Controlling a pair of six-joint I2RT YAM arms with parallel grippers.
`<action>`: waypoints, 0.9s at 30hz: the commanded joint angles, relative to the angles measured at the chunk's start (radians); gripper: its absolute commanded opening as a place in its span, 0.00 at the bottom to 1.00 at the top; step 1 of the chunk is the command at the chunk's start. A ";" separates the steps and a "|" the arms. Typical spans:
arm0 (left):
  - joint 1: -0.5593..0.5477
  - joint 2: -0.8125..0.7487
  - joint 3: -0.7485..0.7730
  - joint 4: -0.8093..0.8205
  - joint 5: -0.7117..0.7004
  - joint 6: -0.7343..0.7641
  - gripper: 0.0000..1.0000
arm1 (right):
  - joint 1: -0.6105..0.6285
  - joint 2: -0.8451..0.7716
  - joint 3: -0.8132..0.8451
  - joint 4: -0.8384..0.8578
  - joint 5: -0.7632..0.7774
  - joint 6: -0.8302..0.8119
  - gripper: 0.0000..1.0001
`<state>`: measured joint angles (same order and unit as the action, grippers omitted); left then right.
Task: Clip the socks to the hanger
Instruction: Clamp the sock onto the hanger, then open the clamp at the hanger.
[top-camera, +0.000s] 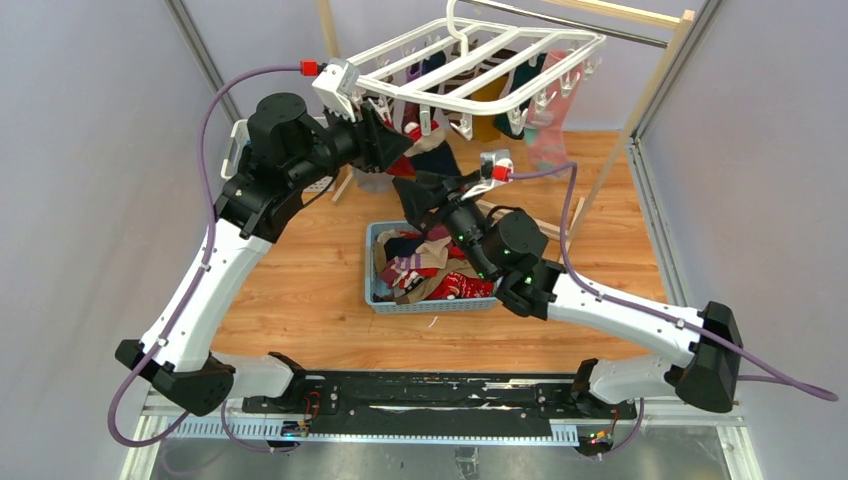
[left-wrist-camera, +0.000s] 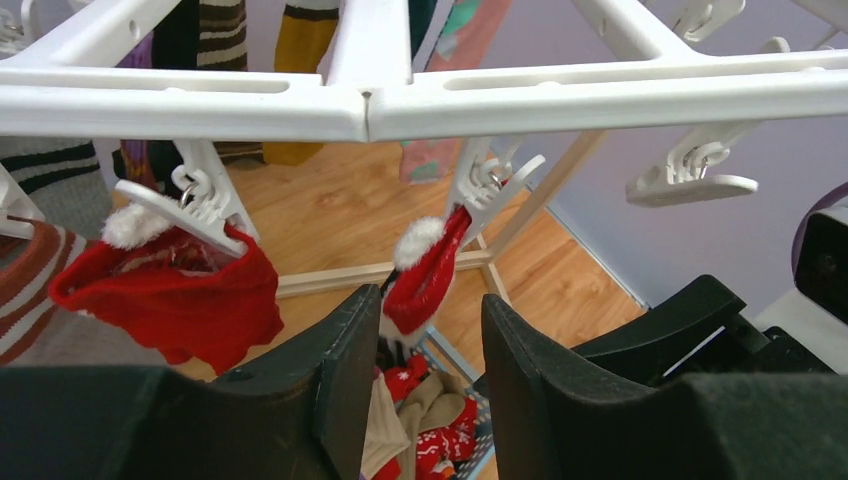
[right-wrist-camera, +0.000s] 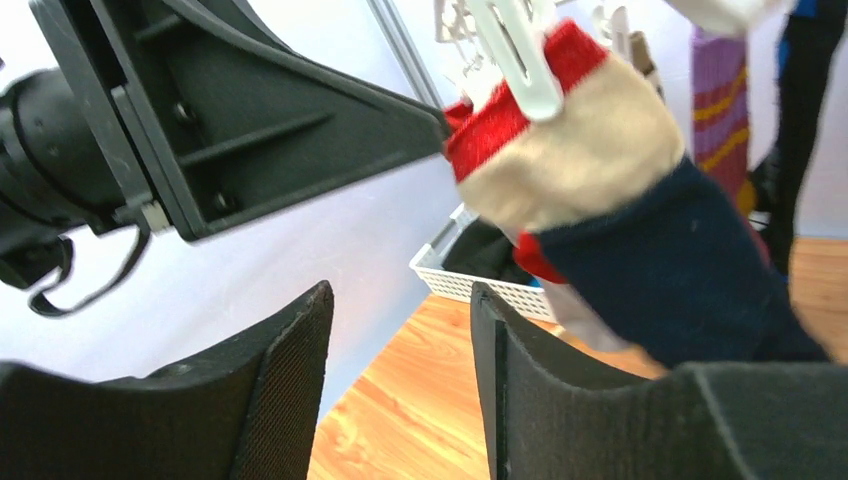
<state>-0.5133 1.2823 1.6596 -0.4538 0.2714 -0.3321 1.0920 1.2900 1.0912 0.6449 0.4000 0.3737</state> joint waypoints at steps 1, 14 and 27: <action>0.005 -0.024 -0.010 -0.010 -0.028 0.036 0.46 | 0.014 -0.113 -0.099 -0.014 0.051 -0.076 0.55; 0.005 -0.052 -0.019 -0.065 -0.038 0.066 0.59 | -0.069 -0.380 -0.362 -0.347 -0.032 -0.126 0.62; 0.004 -0.058 -0.066 -0.075 0.090 0.116 0.56 | -0.302 -0.513 -0.185 -0.352 -0.210 -0.362 0.59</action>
<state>-0.5133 1.2312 1.6081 -0.5125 0.3058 -0.2485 0.8494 0.7586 0.8097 0.2581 0.2310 0.1425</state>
